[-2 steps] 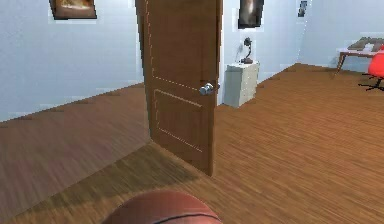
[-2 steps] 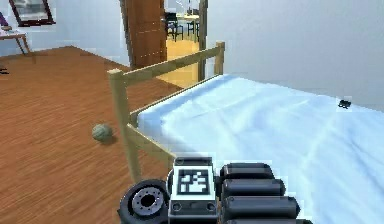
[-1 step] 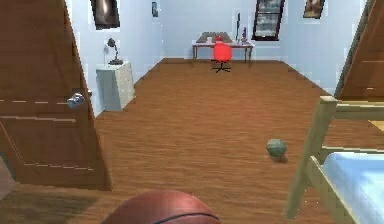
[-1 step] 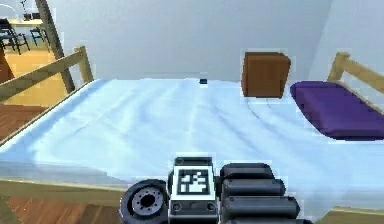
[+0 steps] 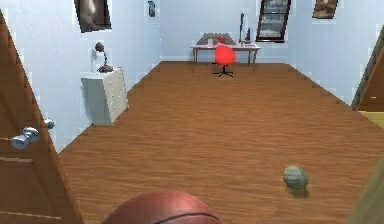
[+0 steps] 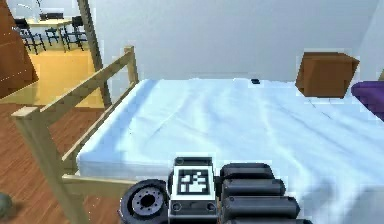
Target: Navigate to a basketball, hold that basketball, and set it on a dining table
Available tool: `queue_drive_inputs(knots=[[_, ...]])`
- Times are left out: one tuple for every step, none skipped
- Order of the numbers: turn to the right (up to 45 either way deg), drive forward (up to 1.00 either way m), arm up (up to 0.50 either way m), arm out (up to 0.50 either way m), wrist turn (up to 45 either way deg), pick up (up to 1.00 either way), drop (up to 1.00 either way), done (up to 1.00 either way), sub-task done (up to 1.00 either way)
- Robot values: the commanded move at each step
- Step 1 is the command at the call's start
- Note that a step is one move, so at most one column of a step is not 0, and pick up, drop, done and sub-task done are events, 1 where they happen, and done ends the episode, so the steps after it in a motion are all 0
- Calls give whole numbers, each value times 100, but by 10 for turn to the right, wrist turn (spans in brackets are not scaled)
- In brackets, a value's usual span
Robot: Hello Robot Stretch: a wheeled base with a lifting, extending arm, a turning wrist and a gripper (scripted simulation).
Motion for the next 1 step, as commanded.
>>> queue_drive_inputs(knots=[[90,0,0,0,0,0,0,0,0]])
